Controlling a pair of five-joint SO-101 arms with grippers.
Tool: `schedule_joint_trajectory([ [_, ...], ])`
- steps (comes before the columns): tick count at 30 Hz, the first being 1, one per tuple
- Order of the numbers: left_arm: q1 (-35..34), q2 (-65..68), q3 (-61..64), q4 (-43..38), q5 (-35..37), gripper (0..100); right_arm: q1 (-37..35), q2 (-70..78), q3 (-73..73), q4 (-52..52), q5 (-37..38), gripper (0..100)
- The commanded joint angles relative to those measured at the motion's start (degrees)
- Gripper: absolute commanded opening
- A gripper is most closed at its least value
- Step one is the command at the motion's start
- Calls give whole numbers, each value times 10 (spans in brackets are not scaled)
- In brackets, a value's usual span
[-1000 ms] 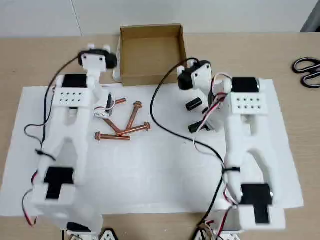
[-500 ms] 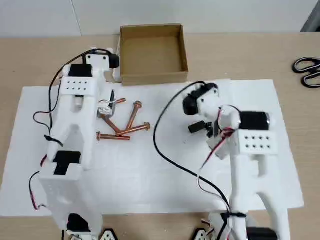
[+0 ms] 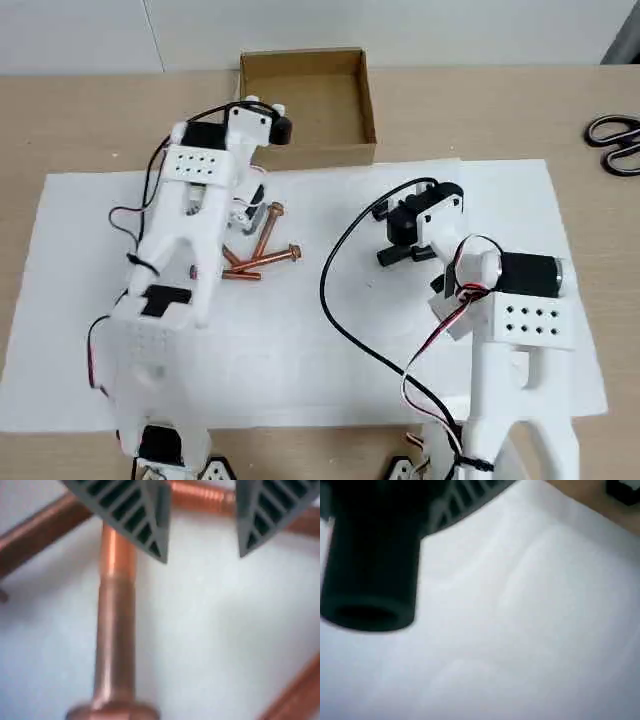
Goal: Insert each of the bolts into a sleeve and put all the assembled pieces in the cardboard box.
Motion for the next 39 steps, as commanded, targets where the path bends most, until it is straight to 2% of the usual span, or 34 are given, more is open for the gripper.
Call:
schedule_joint_trajectory([
  [1, 14, 31, -95, 20, -4, 90, 5, -15, -3, 2, -6, 10],
  [5, 41, 74, -189, 51, -4, 90, 5, -15, -3, 9, -6, 10],
  [9, 65, 86, -222, 51, -2, 90, 5, -15, -3, 10, -7, 10],
  [19, 55, 91, -219, 51, 70, 90, 5, -14, 5, 10, -7, 10],
  [28, 55, 91, -153, 46, 76, 91, 3, -19, 32, 9, -24, 10],
  [39, 60, 96, -148, 38, 83, 91, 1, -20, 32, 9, -24, 10],
])
